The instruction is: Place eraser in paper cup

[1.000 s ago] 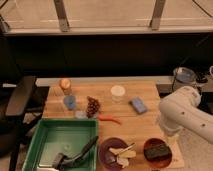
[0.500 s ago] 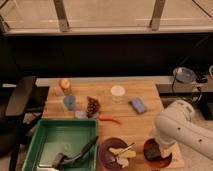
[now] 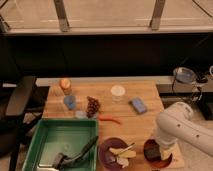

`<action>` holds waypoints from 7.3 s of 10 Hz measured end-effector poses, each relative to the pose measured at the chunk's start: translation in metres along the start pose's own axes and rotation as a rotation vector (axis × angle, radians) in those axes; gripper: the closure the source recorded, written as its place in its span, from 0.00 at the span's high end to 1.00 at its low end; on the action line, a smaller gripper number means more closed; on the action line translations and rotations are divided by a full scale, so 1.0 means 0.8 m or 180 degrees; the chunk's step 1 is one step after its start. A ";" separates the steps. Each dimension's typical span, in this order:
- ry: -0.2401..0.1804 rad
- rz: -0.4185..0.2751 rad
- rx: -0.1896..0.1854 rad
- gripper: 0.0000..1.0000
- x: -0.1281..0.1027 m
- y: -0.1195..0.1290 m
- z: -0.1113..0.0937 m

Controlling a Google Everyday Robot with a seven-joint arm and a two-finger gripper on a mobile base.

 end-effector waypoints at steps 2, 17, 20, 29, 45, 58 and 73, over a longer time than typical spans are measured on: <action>-0.0052 0.0000 -0.0085 0.65 0.001 -0.001 0.014; 0.0283 0.0308 0.0263 0.00 0.091 -0.055 -0.096; 0.0178 0.0378 0.0489 0.00 0.107 -0.115 -0.125; 0.0147 0.0263 0.0734 0.00 0.097 -0.145 -0.149; 0.0596 -0.1130 0.1395 0.00 -0.048 -0.277 -0.246; 0.1081 -0.1950 0.1233 0.00 -0.072 -0.438 -0.190; 0.0902 -0.1825 0.1108 0.60 -0.052 -0.462 -0.133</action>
